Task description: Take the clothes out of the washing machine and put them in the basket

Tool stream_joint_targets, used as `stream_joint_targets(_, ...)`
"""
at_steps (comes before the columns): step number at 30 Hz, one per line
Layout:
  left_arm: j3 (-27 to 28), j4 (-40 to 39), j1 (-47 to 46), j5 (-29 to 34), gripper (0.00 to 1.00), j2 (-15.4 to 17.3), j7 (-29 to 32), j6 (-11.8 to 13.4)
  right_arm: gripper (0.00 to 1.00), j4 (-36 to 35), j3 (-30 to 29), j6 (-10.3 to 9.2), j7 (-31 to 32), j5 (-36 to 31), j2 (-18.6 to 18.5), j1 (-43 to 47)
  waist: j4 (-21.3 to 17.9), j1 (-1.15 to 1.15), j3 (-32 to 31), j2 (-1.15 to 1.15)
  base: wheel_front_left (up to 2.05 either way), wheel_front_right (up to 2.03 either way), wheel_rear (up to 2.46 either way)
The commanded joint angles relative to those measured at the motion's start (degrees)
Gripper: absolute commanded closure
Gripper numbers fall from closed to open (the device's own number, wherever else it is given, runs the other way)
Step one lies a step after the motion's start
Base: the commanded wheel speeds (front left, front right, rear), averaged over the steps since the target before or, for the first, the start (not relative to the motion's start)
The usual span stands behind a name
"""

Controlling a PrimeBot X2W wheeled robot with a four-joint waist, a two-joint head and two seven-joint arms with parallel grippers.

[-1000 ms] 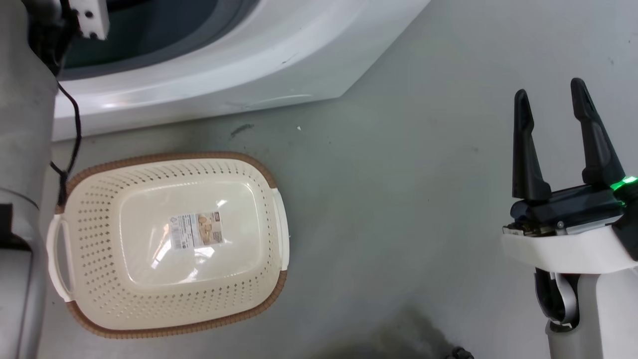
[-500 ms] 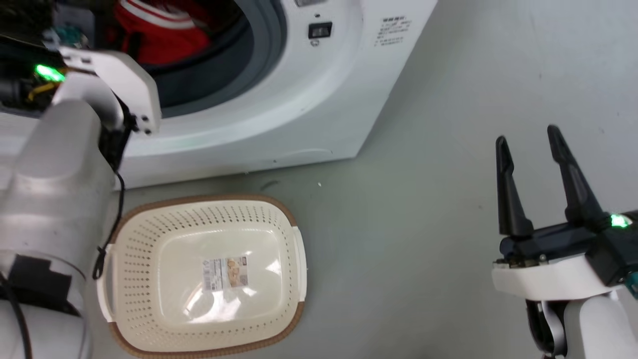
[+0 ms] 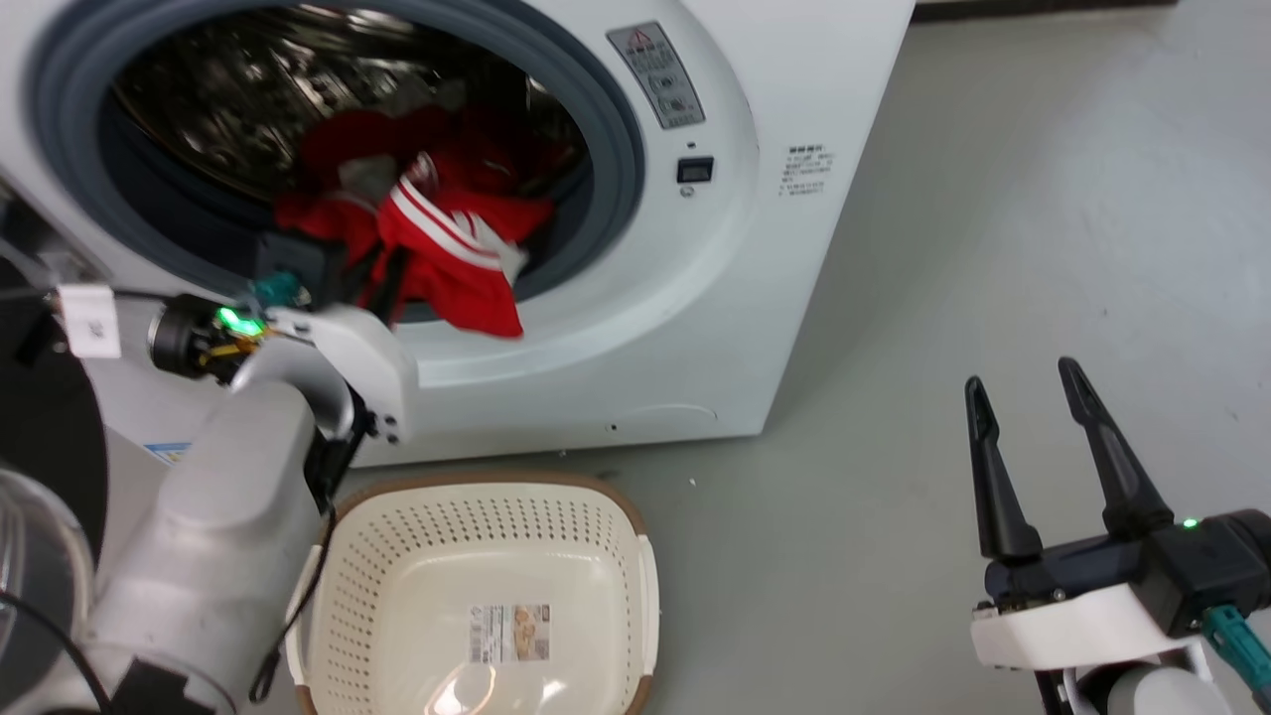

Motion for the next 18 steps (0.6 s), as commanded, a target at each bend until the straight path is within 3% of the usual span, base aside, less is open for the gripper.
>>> stream_joint_targets(1,-0.1,-2.0,2.4,0.7,1.00,0.0,-0.4,0.4,0.00,0.2,0.0,-0.04,-0.1,-0.5,0.1,1.2,1.7,0.01,-2.9,0.00,0.00,0.00,0.00)
stream_joint_targets(13,1.7,-22.5,21.3,2.8,1.00,3.1,-0.4,4.8,0.00,0.5,0.5,-0.04,-0.1,-0.5,0.1,5.2,3.2,0.01,-8.3,0.00,0.00,0.00,0.00)
stream_joint_targets(18,0.5,-29.2,27.2,1.5,1.00,3.4,1.1,5.2,0.00,0.4,0.2,-0.04,-0.1,-0.4,0.1,6.1,3.7,0.01,-9.0,0.00,0.00,0.00,0.00)
